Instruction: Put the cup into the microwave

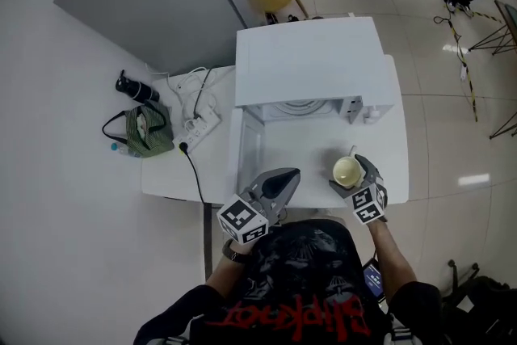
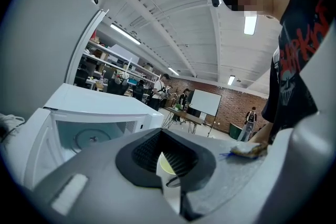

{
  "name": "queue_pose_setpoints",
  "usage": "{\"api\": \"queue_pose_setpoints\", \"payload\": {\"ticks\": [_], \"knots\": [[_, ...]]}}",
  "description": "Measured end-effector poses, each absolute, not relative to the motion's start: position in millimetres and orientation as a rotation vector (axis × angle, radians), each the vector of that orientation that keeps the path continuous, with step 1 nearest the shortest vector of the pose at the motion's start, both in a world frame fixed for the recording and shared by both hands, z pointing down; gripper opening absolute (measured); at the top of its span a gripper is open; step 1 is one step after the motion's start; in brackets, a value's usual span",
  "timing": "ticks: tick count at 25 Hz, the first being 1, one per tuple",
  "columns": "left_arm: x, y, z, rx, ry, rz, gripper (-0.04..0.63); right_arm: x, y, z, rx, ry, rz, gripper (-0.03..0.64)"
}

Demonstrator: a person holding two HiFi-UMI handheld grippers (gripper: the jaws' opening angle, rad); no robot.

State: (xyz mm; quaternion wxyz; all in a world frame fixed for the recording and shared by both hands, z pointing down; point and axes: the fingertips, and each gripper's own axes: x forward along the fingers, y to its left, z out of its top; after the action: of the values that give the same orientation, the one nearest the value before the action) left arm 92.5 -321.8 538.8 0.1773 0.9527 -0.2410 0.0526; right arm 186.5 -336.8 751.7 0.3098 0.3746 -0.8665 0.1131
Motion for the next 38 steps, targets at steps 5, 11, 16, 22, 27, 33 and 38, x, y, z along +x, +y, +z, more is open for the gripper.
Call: {"api": "queue_pose_setpoints", "payload": {"ticks": [5,11,16,22,27,33,38], "knots": [[77,-322,537,2.681,-0.744,0.124,0.002,139,-362,716,0.907,-2.357,0.184,0.457],[63,-320,536,2.649,-0.810,0.101,0.002,101,-412,713,0.846,-2.386,0.182,0.457],[42,-326,533,2.607,-0.906,0.067,0.002,83,-467,724,0.968,-2.421,0.285,0.457],[27,-329,530,2.572,-1.006,0.067,0.003,80,-535,742,1.254,-2.385,0.308,0.457],[36,-322,530,2.535,-0.973,0.066,0.002,86,-574,758,1.435,-2.323,0.253,0.457],[56,-322,540,2.541,-0.898,0.086,0.002,78,-606,768,1.456,-2.274,0.190,0.459],[58,-325,539,2.544,-0.873,0.061,0.002,79,-614,775,1.427,-2.308,0.347,0.465]]}}
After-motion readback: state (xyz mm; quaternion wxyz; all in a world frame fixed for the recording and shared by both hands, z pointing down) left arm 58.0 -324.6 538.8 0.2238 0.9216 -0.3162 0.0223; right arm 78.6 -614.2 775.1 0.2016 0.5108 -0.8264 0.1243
